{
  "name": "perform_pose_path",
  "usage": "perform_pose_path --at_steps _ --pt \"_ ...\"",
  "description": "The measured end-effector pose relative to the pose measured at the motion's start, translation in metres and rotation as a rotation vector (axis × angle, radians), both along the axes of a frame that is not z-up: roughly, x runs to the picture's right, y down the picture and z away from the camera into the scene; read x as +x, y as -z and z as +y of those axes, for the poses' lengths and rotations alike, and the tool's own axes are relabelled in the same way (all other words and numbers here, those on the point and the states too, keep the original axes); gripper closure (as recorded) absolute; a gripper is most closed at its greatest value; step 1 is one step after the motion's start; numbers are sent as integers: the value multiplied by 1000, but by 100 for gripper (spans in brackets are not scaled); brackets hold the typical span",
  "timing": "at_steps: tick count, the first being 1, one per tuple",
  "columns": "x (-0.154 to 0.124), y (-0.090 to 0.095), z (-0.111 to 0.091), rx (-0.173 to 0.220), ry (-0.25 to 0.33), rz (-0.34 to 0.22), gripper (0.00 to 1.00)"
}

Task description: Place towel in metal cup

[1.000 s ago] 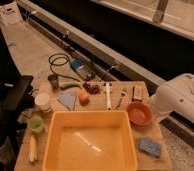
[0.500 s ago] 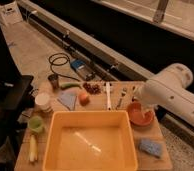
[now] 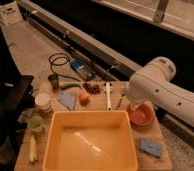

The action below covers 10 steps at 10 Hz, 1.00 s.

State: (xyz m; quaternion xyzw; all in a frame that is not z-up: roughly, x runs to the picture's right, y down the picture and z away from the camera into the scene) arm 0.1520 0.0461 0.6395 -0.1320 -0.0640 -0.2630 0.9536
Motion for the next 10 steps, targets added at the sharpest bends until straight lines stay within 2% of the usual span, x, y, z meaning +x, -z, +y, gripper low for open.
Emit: perform_pose_path --at_steps 1,2,4,6,8,9,10 --pt "5 0 0 -6 2 15 35" --pt "7 1 -7 0 33 41 35" --pt "1 -9 -28 3 103 46 35" --pt "-32 -34 -47 -11 186 12 35" --pt "-63 -52 -52 -29 229 -31 35" --pt "-92 -66 -52 -45 255 -81 35" --pt "-106 -73 -51 -55 260 -109 35"
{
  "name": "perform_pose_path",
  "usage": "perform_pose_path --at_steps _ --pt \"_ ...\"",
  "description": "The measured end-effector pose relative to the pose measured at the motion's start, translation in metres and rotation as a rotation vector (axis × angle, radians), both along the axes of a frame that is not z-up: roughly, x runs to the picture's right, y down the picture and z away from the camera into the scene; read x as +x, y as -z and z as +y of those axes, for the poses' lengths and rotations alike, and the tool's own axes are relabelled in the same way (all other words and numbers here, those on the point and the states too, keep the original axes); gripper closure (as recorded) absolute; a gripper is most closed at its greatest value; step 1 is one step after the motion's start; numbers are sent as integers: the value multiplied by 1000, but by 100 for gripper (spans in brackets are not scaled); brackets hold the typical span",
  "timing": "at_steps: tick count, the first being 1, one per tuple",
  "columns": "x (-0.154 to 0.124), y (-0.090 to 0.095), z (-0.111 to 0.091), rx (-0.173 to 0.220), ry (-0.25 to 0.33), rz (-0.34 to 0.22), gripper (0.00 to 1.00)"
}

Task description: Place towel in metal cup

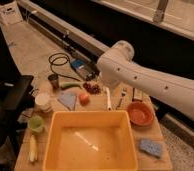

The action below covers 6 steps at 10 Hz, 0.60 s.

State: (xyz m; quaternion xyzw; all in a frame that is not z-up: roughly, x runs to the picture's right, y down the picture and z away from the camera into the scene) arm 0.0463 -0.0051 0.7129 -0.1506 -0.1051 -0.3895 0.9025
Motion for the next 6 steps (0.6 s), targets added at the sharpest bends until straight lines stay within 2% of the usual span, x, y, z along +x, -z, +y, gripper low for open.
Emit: perform_pose_path --at_steps 1,2,3,6 --pt "-14 -7 2 -14 3 -31 35" --pt "-36 -17 12 -43 9 -92 35" --pt "-43 -21 17 -52 15 -118 35" --pt "-44 -21 17 -51 14 -120 35"
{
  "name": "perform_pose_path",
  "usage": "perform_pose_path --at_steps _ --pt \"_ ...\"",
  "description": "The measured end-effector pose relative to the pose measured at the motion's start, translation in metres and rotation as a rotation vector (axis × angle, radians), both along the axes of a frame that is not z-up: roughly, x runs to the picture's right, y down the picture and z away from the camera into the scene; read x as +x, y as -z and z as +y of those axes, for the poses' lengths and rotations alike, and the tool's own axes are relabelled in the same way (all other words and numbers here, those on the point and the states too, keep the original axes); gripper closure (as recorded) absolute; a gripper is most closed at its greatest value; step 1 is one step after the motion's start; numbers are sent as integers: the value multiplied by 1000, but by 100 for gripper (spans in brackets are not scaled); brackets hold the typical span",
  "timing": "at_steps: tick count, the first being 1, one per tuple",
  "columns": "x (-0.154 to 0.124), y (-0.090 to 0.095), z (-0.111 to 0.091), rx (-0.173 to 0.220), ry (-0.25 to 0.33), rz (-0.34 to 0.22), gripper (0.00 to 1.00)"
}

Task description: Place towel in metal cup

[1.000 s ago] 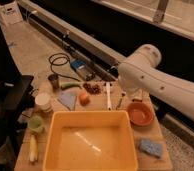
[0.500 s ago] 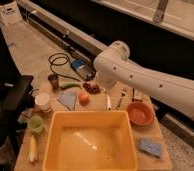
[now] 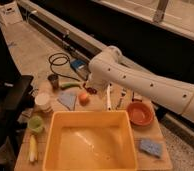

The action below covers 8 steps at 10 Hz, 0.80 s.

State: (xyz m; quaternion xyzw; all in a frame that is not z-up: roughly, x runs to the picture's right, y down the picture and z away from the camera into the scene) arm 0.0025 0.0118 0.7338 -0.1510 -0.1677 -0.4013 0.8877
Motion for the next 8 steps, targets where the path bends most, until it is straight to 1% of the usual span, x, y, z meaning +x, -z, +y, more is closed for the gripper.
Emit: perform_pose_path --at_steps 2,3,5,6,7,8 --pt "-1 0 0 1 3 -3 35" --pt "-4 -5 0 2 8 -13 35" --pt "-29 -25 -1 -3 2 -63 35" --pt "-41 -41 -3 -10 -22 -92 35" --pt "-50 -58 -3 -28 -49 -115 35" --pt "-58 -66 -2 -42 -63 -133 35"
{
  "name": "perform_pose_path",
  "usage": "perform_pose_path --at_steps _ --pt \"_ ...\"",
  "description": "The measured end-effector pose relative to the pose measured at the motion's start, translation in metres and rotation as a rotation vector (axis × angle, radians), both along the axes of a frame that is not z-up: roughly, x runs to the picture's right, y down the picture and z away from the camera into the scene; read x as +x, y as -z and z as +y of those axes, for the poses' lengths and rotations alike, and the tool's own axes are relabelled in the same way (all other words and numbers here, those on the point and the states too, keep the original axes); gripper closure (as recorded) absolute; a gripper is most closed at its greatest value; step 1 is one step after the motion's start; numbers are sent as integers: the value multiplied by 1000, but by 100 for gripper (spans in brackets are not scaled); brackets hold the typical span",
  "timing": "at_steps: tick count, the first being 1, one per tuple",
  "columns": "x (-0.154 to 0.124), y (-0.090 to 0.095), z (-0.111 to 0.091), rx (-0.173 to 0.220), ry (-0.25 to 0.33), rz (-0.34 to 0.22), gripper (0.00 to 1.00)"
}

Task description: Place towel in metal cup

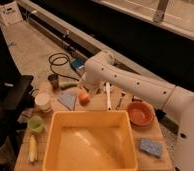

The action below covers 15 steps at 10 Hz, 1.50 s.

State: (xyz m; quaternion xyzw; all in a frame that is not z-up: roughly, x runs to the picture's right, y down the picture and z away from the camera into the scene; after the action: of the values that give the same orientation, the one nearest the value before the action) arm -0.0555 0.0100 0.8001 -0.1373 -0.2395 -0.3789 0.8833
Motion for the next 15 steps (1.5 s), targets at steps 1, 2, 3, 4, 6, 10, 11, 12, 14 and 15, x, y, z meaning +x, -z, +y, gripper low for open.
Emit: perform_pose_path --at_steps 1,2,3,4,6,10,11,12,14,15 --pt "-11 -9 3 -20 -11 -21 35" --pt "-25 -16 6 -37 -22 -40 35" --pt "-41 -19 10 -50 -29 -63 35" --pt "-57 -18 13 -56 -25 -83 35" --pt "-67 -18 14 -55 -20 -92 35" --pt "-69 -20 14 -64 -27 -100 35" --pt "-72 -27 15 -77 -29 -106 35" --pt "-79 -42 19 -98 -29 -118 35" --pt "-88 -63 21 -127 -33 -131 35" --pt "-92 -71 22 -145 -33 -139 35"
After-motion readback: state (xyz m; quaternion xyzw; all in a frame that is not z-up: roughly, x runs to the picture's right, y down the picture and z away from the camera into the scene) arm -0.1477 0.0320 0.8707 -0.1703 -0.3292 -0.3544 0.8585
